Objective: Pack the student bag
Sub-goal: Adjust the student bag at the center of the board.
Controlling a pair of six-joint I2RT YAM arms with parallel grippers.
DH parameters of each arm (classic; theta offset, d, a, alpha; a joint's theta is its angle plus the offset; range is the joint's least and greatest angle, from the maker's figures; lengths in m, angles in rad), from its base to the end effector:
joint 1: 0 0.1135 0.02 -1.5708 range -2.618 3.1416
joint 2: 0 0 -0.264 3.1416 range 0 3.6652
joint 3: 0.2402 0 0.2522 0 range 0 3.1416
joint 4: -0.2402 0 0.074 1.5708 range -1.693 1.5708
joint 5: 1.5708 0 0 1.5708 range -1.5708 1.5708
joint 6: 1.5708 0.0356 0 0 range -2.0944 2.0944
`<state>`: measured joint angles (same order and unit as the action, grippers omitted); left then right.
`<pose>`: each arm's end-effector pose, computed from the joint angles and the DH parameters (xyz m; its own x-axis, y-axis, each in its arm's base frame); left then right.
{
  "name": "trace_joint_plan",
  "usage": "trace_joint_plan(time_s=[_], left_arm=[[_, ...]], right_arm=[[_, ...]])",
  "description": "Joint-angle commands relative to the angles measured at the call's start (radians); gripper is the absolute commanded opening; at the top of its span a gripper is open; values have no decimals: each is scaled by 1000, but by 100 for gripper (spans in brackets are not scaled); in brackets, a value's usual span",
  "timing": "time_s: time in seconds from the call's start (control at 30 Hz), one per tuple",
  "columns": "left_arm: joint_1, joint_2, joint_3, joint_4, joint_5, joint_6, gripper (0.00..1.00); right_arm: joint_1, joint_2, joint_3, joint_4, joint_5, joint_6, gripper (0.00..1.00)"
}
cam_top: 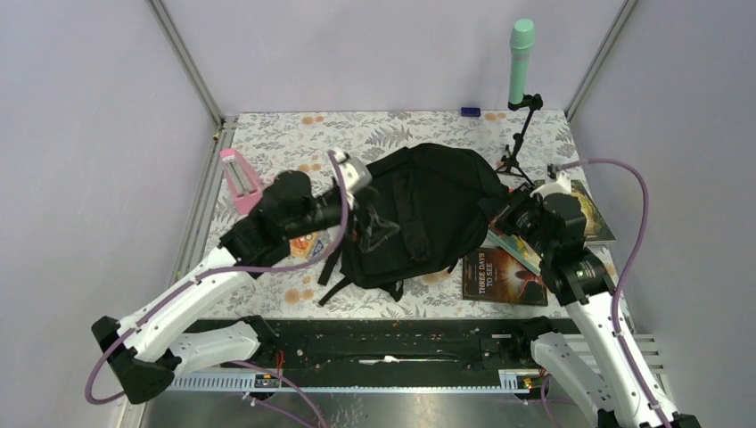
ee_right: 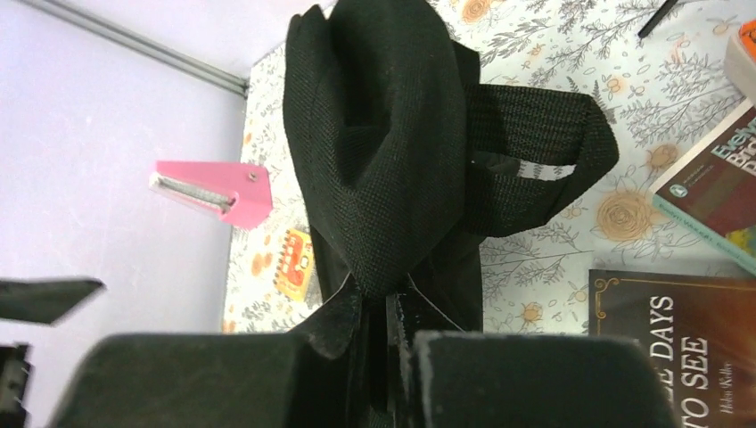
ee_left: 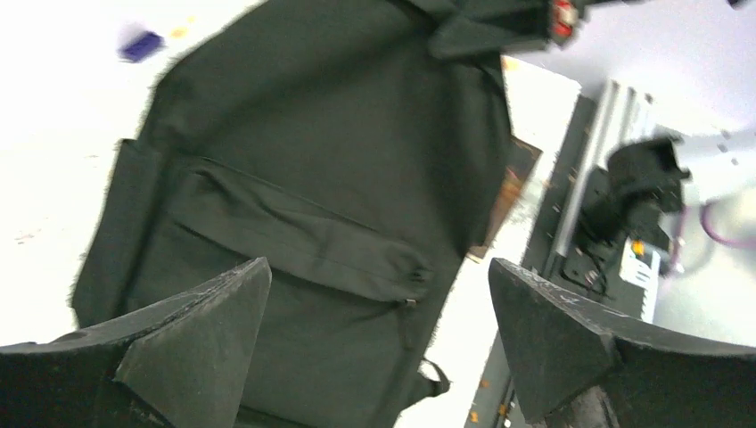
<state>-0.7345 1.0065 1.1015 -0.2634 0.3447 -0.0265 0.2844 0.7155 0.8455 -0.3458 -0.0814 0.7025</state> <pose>0.1574 -0.1584 0.4015 -0.1476 0.0997 -0.9840 0.8744 0.4780 -0.0827 0.1554 0.0485 0.3545 -0.3868 0.5579 -0.7343 -0.1388 0.7520 0.6444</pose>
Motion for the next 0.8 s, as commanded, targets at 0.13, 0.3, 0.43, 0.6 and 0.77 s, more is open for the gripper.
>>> trace_joint_plan(time_s=[0.13, 0.3, 0.43, 0.6, 0.77], left_arm=[[-274, 107, -116, 148, -168, 118, 99], [-337, 248, -79, 78, -260, 103, 99], [-331, 315, -4, -22, -403, 46, 99], [-210, 334, -10, -50, -299, -115, 99], [-52, 342, -23, -18, -172, -301, 99]], right_arm=[[4, -174, -180, 260, 140, 276, 0], [4, -197, -279, 236, 248, 207, 18], [4, -178, -346, 166, 339, 97, 69], [4, -198, -370, 53, 343, 44, 91], [4, -221, -384, -49, 293, 38, 92]])
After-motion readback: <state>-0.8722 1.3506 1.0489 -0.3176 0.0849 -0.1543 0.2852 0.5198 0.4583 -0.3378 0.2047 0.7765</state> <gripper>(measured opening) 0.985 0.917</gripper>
